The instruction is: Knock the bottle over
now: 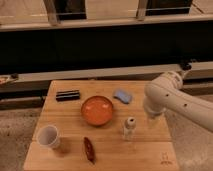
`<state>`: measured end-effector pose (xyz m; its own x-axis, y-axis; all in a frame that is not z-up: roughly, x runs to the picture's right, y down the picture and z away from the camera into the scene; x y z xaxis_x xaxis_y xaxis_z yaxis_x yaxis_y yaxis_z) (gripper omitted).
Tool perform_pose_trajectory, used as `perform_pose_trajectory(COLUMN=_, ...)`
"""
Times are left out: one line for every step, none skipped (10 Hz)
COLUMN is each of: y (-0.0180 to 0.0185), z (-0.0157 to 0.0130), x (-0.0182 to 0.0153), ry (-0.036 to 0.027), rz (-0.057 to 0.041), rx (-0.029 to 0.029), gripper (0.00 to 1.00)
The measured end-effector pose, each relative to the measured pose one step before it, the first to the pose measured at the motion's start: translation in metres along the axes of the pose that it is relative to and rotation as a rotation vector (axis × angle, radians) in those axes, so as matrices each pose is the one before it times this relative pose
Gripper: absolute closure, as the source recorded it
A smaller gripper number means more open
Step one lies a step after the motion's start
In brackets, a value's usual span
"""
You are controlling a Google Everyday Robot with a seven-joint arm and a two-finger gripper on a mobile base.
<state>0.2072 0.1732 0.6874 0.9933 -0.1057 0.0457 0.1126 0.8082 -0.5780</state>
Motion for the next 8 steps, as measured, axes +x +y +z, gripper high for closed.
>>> perform_pose_trajectory(y=-0.00039, z=0.00104, x=-0.00683, ry=0.00182, rz=-0.01001, rx=-0.00581, gripper=0.37)
perform_pose_trajectory(y=-0.00116, z=0.00035, x=-0.00625, ry=0.00076, rz=-0.00796, rx=-0.00323, gripper=0.45)
perform_pose_trajectory(y=-0.00078, z=0.00033, x=-0.00428, ry=0.00118, rz=-0.00929, rx=-0.00398, gripper=0.54)
perform_pose_trajectory(y=0.00127, z=0.00054, x=0.00118, ry=0.00283, rz=-0.00150, rx=-0.00550, gripper=0.67)
perform_pose_trajectory(y=0.00012, z=0.00110, x=-0.00119, ry=0.00340, rz=-0.00845, rx=-0.00964, gripper=0.77)
perform_pose_trajectory(y=-0.00173, z=0.00114, x=-0.00617, ry=-0.00376, rz=-0.01307, rx=-0.00298, gripper=0.87)
perform_pose_trajectory(y=-0.00058, z=0.00167, x=-0.01020, ry=-0.00424, rz=-0.01582, rx=-0.00367, gripper=0.96)
perform_pose_trajectory(y=-0.00152, z=0.00067, x=-0.00943, ry=-0.00431, rz=-0.01189, rx=-0.00048, gripper=0.99)
